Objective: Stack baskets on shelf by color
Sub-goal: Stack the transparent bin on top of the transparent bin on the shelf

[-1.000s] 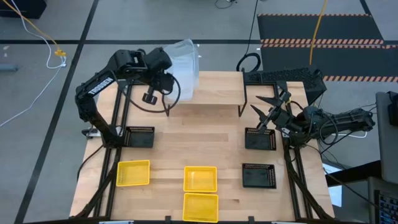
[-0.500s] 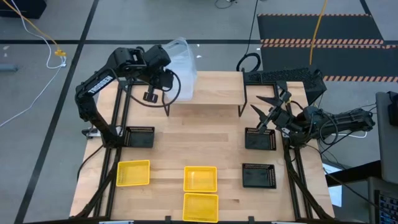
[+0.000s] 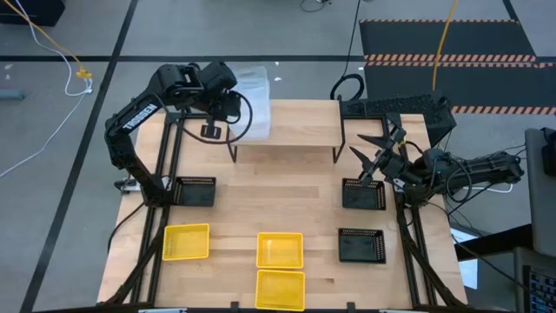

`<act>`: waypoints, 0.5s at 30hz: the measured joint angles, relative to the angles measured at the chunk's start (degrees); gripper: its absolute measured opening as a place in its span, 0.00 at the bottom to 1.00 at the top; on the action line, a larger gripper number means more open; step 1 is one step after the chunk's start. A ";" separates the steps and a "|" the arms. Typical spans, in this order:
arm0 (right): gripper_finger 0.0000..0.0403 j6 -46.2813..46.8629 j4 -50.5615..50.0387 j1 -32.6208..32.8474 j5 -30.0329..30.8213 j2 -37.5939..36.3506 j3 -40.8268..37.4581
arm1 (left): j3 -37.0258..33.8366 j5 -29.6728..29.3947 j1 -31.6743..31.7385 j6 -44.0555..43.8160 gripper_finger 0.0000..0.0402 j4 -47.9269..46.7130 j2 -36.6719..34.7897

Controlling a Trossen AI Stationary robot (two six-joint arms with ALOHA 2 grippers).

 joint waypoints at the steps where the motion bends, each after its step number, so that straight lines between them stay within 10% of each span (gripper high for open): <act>1: 0.42 0.00 -0.16 0.00 0.00 -0.02 0.00 | 0.00 -0.09 0.00 0.96 0.11 -0.06 0.00; 15: 0.42 0.09 -0.23 0.00 0.02 0.00 0.00 | 0.00 -6.10 0.00 -2.04 0.20 0.21 -0.02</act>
